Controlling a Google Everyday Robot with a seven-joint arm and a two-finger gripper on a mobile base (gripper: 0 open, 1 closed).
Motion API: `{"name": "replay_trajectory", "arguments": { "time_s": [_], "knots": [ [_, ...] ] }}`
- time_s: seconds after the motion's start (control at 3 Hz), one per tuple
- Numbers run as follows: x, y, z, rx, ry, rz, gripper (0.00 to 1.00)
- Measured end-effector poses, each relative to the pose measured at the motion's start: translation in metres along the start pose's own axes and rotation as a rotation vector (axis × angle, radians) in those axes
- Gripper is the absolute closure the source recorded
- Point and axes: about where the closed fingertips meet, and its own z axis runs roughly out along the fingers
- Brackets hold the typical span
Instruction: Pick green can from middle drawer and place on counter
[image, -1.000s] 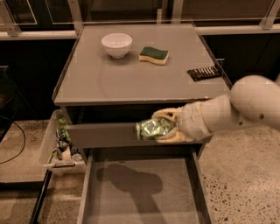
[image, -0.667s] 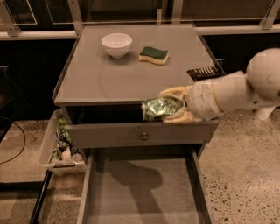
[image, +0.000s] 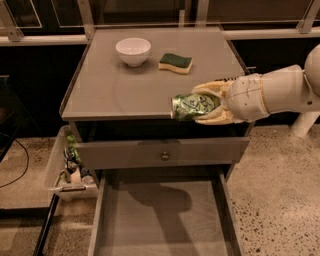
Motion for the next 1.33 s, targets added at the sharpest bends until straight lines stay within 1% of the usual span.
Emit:
{"name": "replay_trajectory", "arguments": {
  "time_s": [0.33,0.67,1.0,1.33],
  "knots": [
    [0.009,-0.02,0.005,0.043,-0.01,0.013,1.0],
    [0.026,-0.057,0.013,0.096,-0.034,0.046,1.0],
    [0.042,-0.091,0.025,0.135,-0.074,0.095,1.0],
    [0.062,-0.115,0.036,0.163,-0.098,0.158,1.0]
  ]
}}
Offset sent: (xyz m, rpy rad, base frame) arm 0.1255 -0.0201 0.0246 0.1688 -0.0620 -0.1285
